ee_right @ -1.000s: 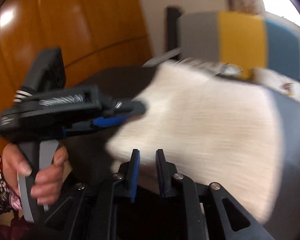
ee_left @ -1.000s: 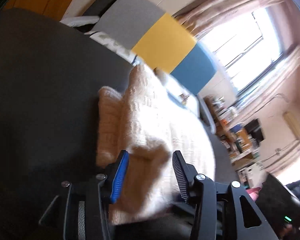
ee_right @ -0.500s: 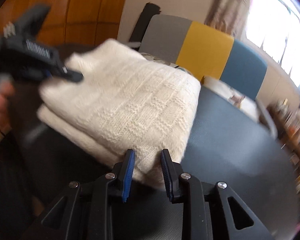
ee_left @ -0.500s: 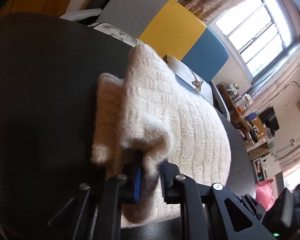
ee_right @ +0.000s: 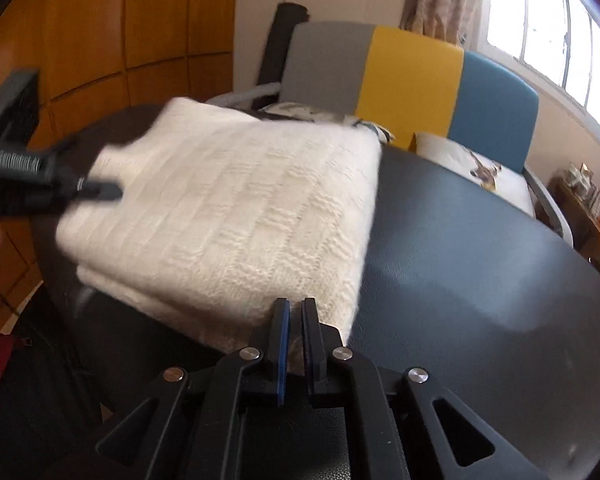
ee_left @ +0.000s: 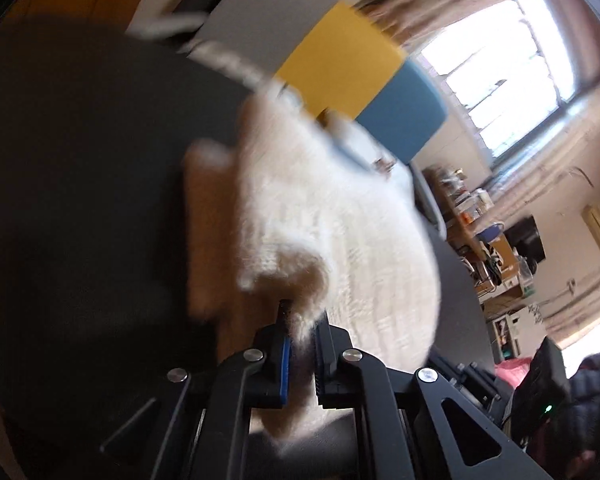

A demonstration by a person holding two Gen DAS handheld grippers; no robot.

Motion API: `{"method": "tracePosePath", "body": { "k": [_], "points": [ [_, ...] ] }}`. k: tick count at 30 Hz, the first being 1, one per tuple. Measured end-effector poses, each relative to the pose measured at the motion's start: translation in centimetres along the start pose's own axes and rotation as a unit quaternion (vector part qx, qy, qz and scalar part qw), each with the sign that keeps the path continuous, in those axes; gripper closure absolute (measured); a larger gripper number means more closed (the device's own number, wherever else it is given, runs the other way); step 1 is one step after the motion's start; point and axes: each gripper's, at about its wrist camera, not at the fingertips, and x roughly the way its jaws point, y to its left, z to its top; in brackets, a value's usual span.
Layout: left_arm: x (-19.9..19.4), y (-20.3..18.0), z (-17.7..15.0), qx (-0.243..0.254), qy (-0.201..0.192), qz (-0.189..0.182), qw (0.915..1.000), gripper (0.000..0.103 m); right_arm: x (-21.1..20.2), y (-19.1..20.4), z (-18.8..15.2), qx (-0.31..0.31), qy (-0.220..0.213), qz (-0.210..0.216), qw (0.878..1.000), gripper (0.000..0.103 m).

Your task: Fold clothes

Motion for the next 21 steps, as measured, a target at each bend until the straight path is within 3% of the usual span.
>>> {"method": "tracePosePath", "body": {
  "k": [4, 6, 10, 13, 16, 18, 21],
  "points": [
    [0.5, 1.2, -1.6, -0.011, -0.013, 0.002, 0.9999, 0.094, -1.8, -2.3, 2.2, 0.080, -0.056, 0.049, 0.994, 0.084],
    [0.4, 1.1, -1.7, -0.005, -0.019, 0.004, 0.9998, 0.094, -1.8, -3.1, 3.9, 0.103, -0.071, 0.076, 0.989, 0.083],
    [0.5, 1.3, -2.0, -0.004, -0.027, 0.006, 0.9996, 0.091, -0.2, -0.7, 5.5, 0.052, -0.046, 0.117, 0.991, 0.083],
    [0.6, 1.8, -2.2, -0.010, -0.030, 0.004, 0.9995, 0.089, 1.4, 1.5, 4.0, -0.026, -0.018, 0.095, 0.995, 0.083],
    [0.8, 2.2, -2.3, -0.017, -0.033, -0.001, 0.9993, 0.088, 2.0, 2.9, 0.5, -0.083, 0.010, 0.040, 0.996, 0.083],
    [1.1, 2.4, -2.5, -0.021, -0.035, -0.006, 0.9992, 0.087, 1.4, 2.8, -1.2, -0.087, -0.012, 0.031, 0.996, 0.083],
    [1.1, 2.3, -2.7, -0.027, -0.039, -0.009, 0.9988, 0.086, 1.3, 2.2, -1.2, -0.058, -0.017, 0.046, 0.997, 0.083]
  ]
}}
